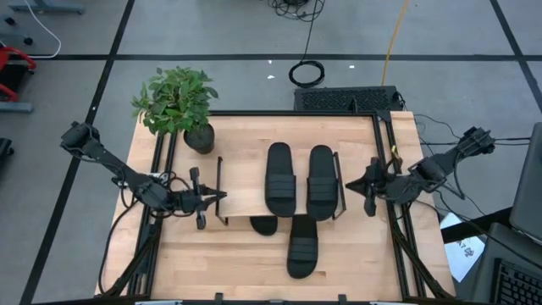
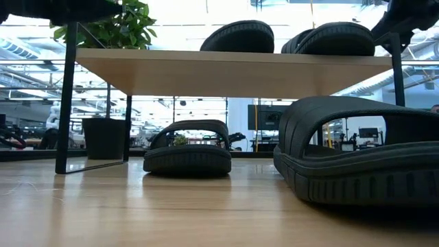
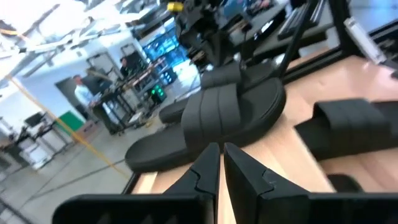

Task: Pick and place slides into the shelf
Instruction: Put the black slipper under the shelf

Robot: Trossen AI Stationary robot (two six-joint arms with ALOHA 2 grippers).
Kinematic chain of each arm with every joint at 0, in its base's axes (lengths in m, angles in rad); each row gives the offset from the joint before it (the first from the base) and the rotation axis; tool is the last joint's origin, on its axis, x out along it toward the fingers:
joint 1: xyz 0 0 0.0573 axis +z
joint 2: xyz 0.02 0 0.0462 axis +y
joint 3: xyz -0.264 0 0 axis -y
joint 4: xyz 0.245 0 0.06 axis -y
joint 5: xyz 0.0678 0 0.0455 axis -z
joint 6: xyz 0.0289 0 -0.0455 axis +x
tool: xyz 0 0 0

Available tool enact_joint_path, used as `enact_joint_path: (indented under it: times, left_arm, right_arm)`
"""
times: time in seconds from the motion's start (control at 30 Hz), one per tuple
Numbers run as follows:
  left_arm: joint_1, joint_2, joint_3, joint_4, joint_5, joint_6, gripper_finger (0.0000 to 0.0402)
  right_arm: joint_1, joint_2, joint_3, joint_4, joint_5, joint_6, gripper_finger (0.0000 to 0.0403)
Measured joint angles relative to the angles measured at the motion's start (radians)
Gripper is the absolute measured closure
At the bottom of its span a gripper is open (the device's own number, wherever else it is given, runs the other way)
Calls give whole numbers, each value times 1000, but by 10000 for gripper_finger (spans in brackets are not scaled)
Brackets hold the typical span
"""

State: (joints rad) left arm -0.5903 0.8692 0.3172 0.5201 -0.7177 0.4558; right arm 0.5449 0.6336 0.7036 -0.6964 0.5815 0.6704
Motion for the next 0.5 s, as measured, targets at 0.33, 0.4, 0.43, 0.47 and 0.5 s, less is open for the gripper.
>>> enact_joint_path:
  times: [0.33, 0.4, 0.43, 0.47, 0.5]
  left_arm:
    - [-12, 0, 0, 58, 57, 70, 396]
    - [-22, 0, 0, 59, 65, 71, 400]
    - [-27, 0, 0, 59, 65, 70, 398]
    - [-30, 0, 0, 59, 65, 64, 396]
    - [-33, 0, 0, 58, 65, 59, 393]
  right_arm:
    - [-1, -116, 85, 23, 179, -309, 403]
    - [4, -113, 112, 101, 125, -450, 403]
    - [11, -108, 123, 143, 65, -515, 403]
    - [20, -100, 132, 177, 8, -570, 403]
    - [31, -83, 141, 199, -28, -604, 403]
